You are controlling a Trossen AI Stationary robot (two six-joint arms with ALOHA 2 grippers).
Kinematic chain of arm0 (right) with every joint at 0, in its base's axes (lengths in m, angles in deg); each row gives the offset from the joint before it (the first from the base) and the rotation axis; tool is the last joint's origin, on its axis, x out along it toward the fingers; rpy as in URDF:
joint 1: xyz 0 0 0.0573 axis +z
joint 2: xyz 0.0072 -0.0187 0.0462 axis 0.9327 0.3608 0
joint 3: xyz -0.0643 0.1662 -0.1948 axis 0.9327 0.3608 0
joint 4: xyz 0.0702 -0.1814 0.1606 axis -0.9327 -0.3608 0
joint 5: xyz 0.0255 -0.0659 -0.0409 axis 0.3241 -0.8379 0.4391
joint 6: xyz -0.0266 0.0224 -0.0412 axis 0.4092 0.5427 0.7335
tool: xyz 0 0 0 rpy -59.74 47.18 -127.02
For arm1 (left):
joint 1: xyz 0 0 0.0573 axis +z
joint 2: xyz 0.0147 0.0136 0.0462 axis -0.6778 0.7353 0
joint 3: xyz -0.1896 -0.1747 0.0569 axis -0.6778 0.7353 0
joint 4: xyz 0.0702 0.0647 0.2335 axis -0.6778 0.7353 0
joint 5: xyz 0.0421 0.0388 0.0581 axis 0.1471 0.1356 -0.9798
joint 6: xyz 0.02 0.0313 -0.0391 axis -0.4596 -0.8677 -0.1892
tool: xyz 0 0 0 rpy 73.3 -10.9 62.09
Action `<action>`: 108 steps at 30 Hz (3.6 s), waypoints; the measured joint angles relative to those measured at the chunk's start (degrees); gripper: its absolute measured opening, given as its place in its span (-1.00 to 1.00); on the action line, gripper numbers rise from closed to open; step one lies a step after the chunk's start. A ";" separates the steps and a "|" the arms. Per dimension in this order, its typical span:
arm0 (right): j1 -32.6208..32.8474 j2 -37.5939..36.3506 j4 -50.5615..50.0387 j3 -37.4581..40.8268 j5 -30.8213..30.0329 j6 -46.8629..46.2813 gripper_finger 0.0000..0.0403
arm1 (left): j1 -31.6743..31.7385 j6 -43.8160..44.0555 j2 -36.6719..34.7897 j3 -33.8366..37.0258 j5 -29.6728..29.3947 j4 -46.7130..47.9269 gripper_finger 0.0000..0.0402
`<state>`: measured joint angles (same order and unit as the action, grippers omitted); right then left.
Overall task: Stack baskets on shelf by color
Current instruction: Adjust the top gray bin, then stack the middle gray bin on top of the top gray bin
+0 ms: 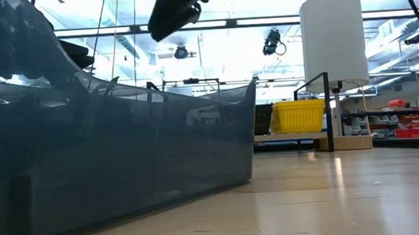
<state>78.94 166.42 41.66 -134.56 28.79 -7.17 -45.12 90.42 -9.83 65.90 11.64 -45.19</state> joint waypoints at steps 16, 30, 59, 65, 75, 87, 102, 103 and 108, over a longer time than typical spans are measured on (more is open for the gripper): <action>-7.16 0.18 24.13 19.23 -5.28 0.73 -0.14 | 0.00 0.01 -0.02 -0.01 0.00 0.00 -0.42; -9.73 0.16 23.31 19.50 -11.84 2.05 -0.14 | -0.01 0.02 -0.02 -0.01 0.00 0.00 -0.42; -11.85 0.08 3.20 19.33 -5.88 -15.21 -0.40 | -0.01 0.00 -0.02 -0.01 0.00 0.00 -0.42; -11.87 0.05 -6.87 17.24 -5.83 -20.47 -0.40 | 0.01 0.02 -0.02 -0.01 -0.01 -0.01 -0.42; -11.70 0.03 -27.61 13.21 -5.66 -25.77 -0.40 | -0.01 0.00 -0.02 -0.01 0.00 -0.01 -0.42; -8.64 -0.04 -35.47 -1.58 -4.13 -20.58 -0.40 | 0.00 0.02 -0.02 -0.01 0.00 0.00 -0.42; 5.33 2.97 5.08 -1.83 2.37 -8.19 -0.33 | 0.00 0.01 -0.02 -0.01 0.00 0.00 -0.42; 5.60 4.20 5.57 -1.76 2.63 -8.67 -0.32 | 0.01 0.01 0.00 -0.01 0.00 -0.01 -0.42; 6.51 9.83 6.55 -3.42 2.34 -7.29 -0.30 | 0.01 0.00 -0.02 0.01 0.00 -0.02 -0.42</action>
<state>85.45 176.25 48.22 -137.98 31.13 -14.46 -45.11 90.42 -9.86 65.90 11.64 -45.22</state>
